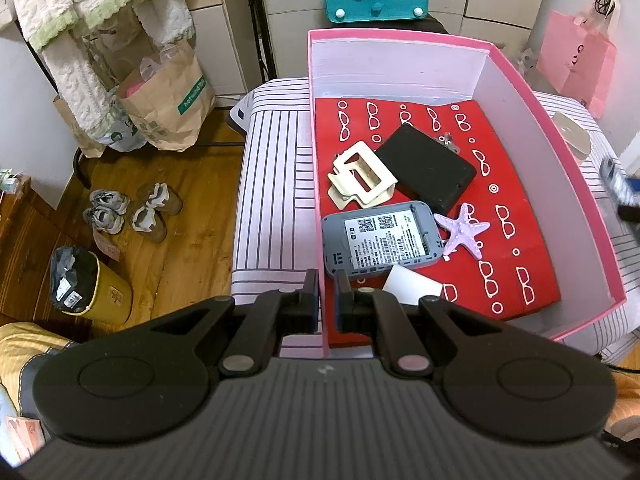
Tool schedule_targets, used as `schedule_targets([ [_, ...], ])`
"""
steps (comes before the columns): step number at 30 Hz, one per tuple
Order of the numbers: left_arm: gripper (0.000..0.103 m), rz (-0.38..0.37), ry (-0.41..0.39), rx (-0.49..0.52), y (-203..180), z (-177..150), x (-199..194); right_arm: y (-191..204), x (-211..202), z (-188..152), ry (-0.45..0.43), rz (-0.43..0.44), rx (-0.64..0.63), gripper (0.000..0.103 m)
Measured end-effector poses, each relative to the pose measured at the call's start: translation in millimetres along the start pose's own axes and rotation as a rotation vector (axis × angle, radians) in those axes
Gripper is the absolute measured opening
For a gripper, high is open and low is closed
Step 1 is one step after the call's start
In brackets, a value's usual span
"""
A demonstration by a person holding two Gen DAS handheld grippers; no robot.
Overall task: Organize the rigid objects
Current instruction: 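Lift the grey device into the pink box and open the right gripper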
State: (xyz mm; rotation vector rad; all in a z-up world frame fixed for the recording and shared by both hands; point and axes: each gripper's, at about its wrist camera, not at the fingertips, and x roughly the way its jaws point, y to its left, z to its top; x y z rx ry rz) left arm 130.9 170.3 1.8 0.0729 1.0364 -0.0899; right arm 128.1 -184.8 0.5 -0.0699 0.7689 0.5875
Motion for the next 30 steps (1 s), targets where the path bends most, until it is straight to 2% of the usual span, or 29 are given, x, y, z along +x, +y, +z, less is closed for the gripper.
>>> schedule_targets([
  [3,0.006,-0.003,-0.002,0.005,-0.1,-0.3,0.1,29.4,-8.4,33.0,-0.032,0.112,-0.09,0.064],
  [6,0.006,-0.003,-0.008,0.015,-0.1,-1.7,-0.2,61.2,-1.2,63.8,-0.011,0.232,-0.194,0.065],
  [11,0.006,-0.006,-0.009,0.025,0.1,-1.3,-0.1,105.1,54.8,93.3,0.179,0.381,-0.415,0.065],
  [16,0.006,-0.007,-0.012,0.035,-0.3,-2.3,-0.2,119.9,113.8,99.2,0.401,0.437,-0.519,0.065],
  [24,0.006,-0.027,-0.021,0.029,3.1,-2.3,-2.4,131.1,141.1,89.9,0.62,0.528,-0.643,0.065],
  [27,0.006,-0.038,-0.022,0.021,5.7,-2.5,-2.1,129.4,146.1,87.9,0.6,0.496,-0.643,0.065],
  [30,0.006,-0.039,-0.022,0.021,6.4,-2.5,-2.5,117.8,135.6,90.8,0.515,0.47,-0.596,0.068],
])
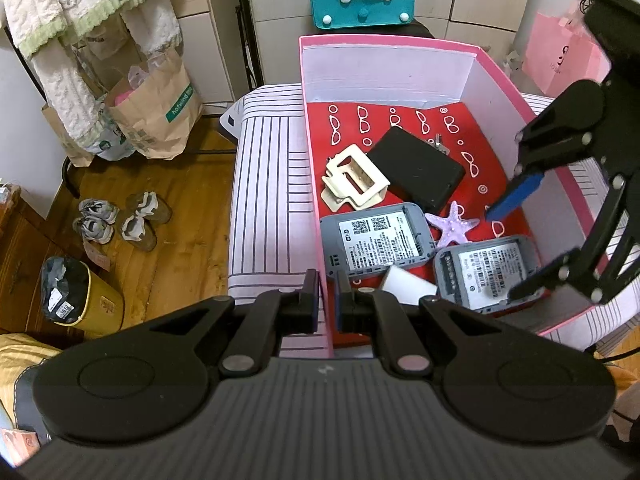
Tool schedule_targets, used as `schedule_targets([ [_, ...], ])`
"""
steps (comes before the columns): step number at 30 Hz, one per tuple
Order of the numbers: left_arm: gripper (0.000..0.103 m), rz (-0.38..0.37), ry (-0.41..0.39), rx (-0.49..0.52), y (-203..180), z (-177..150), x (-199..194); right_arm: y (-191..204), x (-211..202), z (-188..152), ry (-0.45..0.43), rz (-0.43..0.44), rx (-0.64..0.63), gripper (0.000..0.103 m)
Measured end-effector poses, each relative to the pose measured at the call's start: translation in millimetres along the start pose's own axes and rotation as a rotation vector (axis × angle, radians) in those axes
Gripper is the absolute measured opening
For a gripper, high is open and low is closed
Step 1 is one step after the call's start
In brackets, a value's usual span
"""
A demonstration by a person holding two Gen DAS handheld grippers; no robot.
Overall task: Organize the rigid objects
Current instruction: 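Lift the grey device into the pink box and open the right gripper, then grasp a gold-tipped AA battery with the right gripper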
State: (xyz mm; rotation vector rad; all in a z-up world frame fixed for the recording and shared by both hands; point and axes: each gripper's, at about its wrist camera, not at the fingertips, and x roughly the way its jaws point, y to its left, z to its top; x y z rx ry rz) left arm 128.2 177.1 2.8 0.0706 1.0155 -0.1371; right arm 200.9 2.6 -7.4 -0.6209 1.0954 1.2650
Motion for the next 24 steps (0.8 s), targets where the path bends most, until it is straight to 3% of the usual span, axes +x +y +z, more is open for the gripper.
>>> schedule_targets([
  [4,0.006,0.003,-0.003,0.004,-1.5,-0.3,0.4,2.2,-35.8,-19.0,-0.151,-0.063,0.08,0.068],
  [9,0.007,-0.003,-0.008,-0.007,-1.4,-0.9,0.1,22.6,-81.8,-67.0,-0.351,-0.262,0.138,0.07],
  [13,0.007,0.003,-0.009,-0.012,-2.7,-1.0,-0.3,30.8,-105.5,-111.6,-0.471,-0.363,0.256,0.072],
  [16,0.007,0.007,-0.009,-0.014,-2.7,-1.5,-0.8,30.1,-110.1,-140.5,-0.484,-0.416,0.318,0.072],
  [21,0.007,0.016,-0.004,-0.02,-2.9,-1.2,-1.1,17.6,-101.9,-183.9,-0.484,-0.375,0.518,0.071],
  [24,0.007,0.03,-0.002,-0.013,-5.7,-1.2,-1.4,17.2,-82.6,-201.1,-0.496,-0.39,0.593,0.062],
])
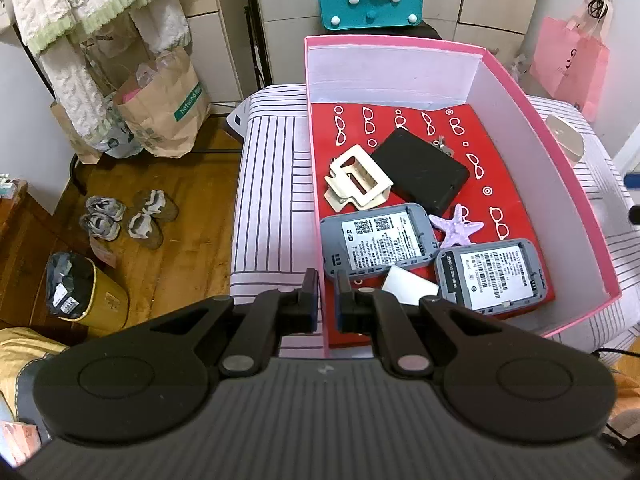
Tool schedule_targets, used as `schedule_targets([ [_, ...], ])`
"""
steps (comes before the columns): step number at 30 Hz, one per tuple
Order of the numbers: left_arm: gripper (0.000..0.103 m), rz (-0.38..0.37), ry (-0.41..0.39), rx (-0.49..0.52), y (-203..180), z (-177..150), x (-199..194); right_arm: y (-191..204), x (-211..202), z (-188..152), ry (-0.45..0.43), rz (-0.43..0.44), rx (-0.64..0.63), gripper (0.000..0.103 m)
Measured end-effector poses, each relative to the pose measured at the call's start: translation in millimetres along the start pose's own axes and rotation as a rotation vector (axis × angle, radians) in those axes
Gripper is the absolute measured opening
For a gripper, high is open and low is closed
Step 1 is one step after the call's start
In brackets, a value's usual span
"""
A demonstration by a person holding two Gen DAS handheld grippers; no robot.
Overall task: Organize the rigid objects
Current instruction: 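Grasp a gold-tipped AA battery with the right gripper, then carry the AA battery into the pink box and release it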
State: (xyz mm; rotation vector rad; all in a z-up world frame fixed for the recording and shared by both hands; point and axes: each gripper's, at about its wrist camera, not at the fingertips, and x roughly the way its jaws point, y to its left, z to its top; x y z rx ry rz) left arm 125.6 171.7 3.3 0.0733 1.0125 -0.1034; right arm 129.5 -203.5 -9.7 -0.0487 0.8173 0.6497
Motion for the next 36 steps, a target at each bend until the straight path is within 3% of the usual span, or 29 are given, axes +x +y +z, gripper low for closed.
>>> schedule_targets([
  [1,0.007,0.003,0.0,0.002,-0.5,0.1,0.1,0.4,3.5,-8.1,-0.009,-0.021,0.007,0.061],
  [3,0.007,0.006,0.0,0.008,-1.6,0.2,-0.1,6.5,13.1,-25.2,-0.053,-0.146,0.001,0.061],
  [5,0.007,0.003,-0.001,0.009,-1.7,-0.3,-0.6,9.6,22.1,-40.5,-0.081,-0.195,0.015,0.061],
  [11,0.007,0.0,0.015,0.024,-1.6,3.2,0.6,11.6,32.1,-65.4,-0.123,-0.101,0.126,0.054],
  [15,0.007,0.025,0.001,0.076,-8.1,4.5,0.0,25.3,37.1,-67.4,-0.129,-0.114,0.093,0.052],
  [20,0.007,0.025,-0.005,0.081,-7.6,3.3,-0.2,38.1,50.1,-66.2,-0.073,-0.138,0.049,0.044],
  [22,0.007,0.013,-0.007,0.073,-4.5,3.1,-0.4,38.9,52.5,-68.5,-0.076,-0.167,0.046,0.035],
  [23,0.007,0.008,-0.008,0.071,-3.8,2.9,-0.4,39.7,53.9,-68.2,-0.078,-0.197,0.039,0.021],
  [24,0.007,0.007,-0.01,0.072,-3.7,2.9,-0.3,40.8,54.9,-67.6,-0.074,-0.229,0.028,0.013],
  [36,0.007,-0.019,-0.023,0.077,0.7,0.9,-0.9,40.4,40.3,-54.8,-0.077,-0.203,0.079,0.012],
])
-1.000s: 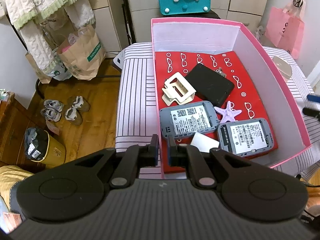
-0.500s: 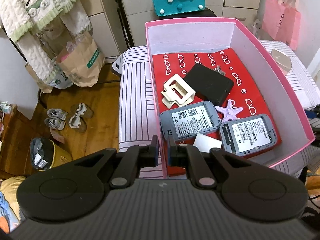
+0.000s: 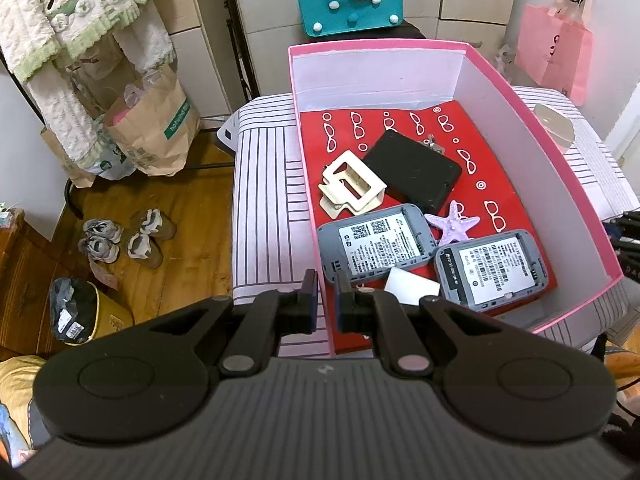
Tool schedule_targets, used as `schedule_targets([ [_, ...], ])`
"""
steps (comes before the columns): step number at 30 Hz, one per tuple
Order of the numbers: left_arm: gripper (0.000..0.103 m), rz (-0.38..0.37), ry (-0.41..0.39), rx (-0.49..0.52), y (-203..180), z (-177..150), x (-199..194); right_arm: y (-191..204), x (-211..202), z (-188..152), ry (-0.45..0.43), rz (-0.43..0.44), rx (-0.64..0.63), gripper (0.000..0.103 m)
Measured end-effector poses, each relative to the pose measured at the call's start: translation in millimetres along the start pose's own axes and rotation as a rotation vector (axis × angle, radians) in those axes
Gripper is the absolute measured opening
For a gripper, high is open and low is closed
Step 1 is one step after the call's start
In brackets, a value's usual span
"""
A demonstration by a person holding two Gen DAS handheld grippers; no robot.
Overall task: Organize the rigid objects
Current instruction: 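Carry the AA battery into the pink box and release it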
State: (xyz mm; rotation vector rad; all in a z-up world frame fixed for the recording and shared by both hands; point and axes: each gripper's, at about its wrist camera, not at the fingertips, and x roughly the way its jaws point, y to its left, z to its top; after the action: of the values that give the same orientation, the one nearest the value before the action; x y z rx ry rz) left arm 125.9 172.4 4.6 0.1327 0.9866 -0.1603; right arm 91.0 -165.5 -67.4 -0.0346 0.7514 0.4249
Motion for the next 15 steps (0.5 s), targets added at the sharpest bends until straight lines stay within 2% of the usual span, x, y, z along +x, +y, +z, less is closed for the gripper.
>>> schedule_targets([
  [7,0.007,-0.023,-0.002,0.006,3.9,-2.3,-2.8,6.7,-26.9,29.3,-0.096,0.063,0.015,0.012],
  [11,0.007,-0.05,0.0,-0.013,9.2,-1.5,-2.0,19.1,-39.8,56.6,-0.145,0.155,0.004,0.012],
  [15,0.006,-0.031,0.004,-0.012,8.2,-0.5,-1.5,41.9,-36.4,83.9,-0.085,0.294,-0.024,0.012],
])
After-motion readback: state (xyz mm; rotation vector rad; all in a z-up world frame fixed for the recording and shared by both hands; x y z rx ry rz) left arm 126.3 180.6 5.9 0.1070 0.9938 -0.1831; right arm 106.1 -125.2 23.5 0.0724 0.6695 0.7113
